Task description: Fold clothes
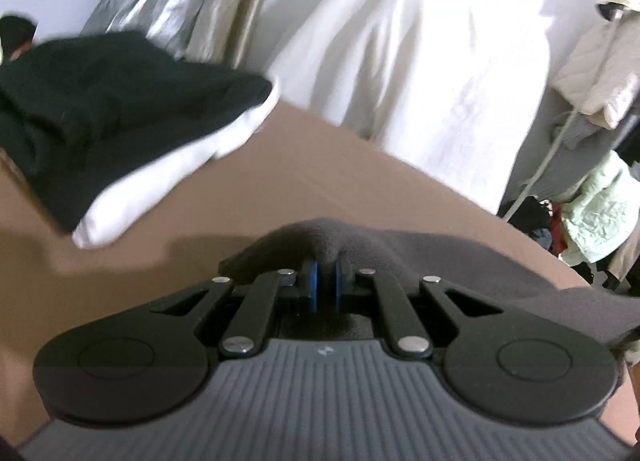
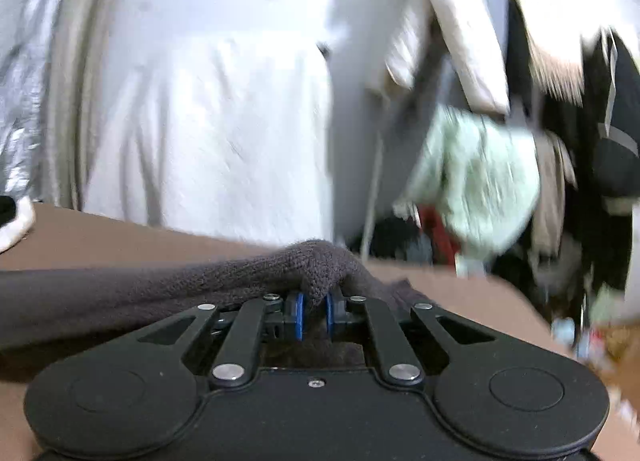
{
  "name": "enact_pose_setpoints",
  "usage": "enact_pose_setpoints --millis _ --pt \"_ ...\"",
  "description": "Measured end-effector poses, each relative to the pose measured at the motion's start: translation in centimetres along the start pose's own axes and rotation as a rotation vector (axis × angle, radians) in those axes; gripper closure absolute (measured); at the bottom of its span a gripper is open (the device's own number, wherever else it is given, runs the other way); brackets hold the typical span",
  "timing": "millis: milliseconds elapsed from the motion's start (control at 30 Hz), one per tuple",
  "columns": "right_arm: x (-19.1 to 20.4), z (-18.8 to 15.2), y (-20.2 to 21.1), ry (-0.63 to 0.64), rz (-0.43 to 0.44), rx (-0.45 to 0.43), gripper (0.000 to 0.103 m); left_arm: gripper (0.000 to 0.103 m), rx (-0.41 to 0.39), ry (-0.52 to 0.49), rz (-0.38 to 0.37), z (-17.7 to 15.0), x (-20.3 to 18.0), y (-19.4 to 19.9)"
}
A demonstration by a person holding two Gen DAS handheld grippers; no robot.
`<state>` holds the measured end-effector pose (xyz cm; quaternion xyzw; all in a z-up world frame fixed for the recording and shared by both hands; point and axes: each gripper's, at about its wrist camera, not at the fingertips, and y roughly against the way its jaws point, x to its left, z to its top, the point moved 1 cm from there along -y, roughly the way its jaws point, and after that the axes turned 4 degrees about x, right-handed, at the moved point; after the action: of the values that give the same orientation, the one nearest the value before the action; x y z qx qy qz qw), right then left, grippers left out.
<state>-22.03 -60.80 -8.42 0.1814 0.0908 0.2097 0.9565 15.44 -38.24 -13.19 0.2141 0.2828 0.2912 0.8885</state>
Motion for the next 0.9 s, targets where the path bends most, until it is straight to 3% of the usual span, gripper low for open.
enact_pose_setpoints --millis 100,233,300,367,433,467,500,533,567,600,700,767,867,900 --pt "-2.5 -1.1 -2.3 -0.179 0.048 0.157 0.093 0.095 0.026 -0.028 0.012 -0.7 -0.6 -0.8" --pt "-4.1 -3.3 -4.9 -0.379 0.147 0.344 0.093 0.095 0.042 -0.110 0.084 -1.8 -1.6 -1.9" --pt "-4.4 -4.1 -4.6 -0.415 0.194 0.346 0.092 0.095 0.032 -0.092 0.060 -1.5 -1.8 -1.2" --pt "-5.0 -2.9 -3.0 -0.464 0.380 0.275 0.091 0.095 -0.003 0.009 -0.028 -0.2 -1.1 0.6" --pt "-5.9 -1.4 -0.4 -0.512 0.581 0.182 0.091 0.099 -0.087 0.060 -0.060 1.3 -0.4 3.0" --pt "-6.4 -0.7 0.8 -0.535 0.681 0.134 0.091 0.101 -0.143 0.056 -0.050 1.9 -0.2 4.3" --pt "-6.5 -0.4 2.0 -0.499 0.695 0.095 0.091 0.101 -0.211 0.005 -0.002 2.3 -0.5 5.6" --pt "-6.6 -0.5 2.4 -0.481 0.694 0.083 0.092 0.101 -0.273 -0.060 0.055 2.6 -0.9 6.5" --pt "-6.4 -0.9 1.5 -0.444 0.610 0.127 0.093 0.101 -0.311 -0.115 0.101 2.7 -1.1 7.1" --pt "-6.2 -1.3 0.6 -0.407 0.520 0.173 0.093 0.101 -0.297 -0.143 0.113 2.8 -1.1 6.8" --pt "-3.6 -3.0 -2.9 -0.187 0.203 0.333 0.093 0.100 -0.116 -0.044 0.004 2.1 0.2 4.2" --pt "-2.1 -3.8 -4.7 -0.176 0.171 0.385 0.093 0.099 -0.037 -0.070 -0.045 0.6 -0.8 2.9" --pt "-0.8 -2.2 -5.7 -0.154 0.168 0.311 0.093 0.092 0.053 -0.207 -0.091 -1.8 -3.9 1.4" --pt "-1.5 -2.0 -5.6 -0.151 0.174 0.280 0.093 0.079 0.074 -0.257 -0.110 -2.7 -5.1 1.1"
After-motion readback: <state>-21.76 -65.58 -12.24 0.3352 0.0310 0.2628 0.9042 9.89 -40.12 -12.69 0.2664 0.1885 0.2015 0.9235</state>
